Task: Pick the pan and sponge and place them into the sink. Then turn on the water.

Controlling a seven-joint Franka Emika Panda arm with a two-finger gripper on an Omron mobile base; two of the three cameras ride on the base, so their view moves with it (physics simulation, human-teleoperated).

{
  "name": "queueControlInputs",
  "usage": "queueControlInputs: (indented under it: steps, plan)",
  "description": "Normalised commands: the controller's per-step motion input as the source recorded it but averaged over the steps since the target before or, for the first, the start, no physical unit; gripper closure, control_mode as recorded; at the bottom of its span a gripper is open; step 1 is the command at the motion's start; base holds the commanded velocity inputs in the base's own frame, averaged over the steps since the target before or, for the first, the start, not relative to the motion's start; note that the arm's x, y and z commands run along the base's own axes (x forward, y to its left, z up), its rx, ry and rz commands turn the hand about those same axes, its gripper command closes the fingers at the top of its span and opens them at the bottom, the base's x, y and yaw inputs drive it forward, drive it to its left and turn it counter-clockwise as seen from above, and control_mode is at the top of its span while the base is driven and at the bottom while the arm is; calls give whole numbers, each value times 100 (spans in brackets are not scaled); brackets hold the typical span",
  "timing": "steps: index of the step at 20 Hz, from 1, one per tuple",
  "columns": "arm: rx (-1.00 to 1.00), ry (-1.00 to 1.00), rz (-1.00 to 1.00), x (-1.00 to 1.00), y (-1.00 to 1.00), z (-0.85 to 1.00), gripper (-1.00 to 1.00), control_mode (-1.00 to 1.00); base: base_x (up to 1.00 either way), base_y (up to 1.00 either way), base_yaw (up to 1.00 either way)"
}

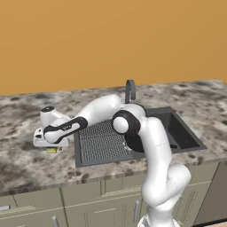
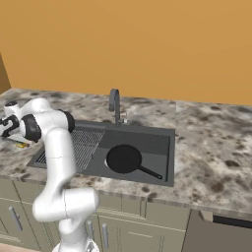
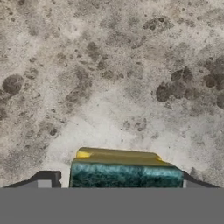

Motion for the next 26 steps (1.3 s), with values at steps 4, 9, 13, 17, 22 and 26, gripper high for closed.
queueControlInputs:
  steps: [4, 9, 13, 17, 22, 26]
  plan:
    - [7, 0, 0, 0, -18, 7, 100, -100, 0, 0, 0]
    - [14, 0, 0, -1, -57, 50, 100, -100, 0, 0, 0]
    - [12, 0, 0, -18, -93, 58, 100, -100, 0, 0, 0]
    - [5, -2, 0, -28, -100, 37, 100, -100, 0, 0, 0]
    - [1, -1, 0, -37, -100, 45, 100, -100, 0, 0, 0]
    - [0, -1, 0, -37, -100, 45, 100, -100, 0, 0, 0]
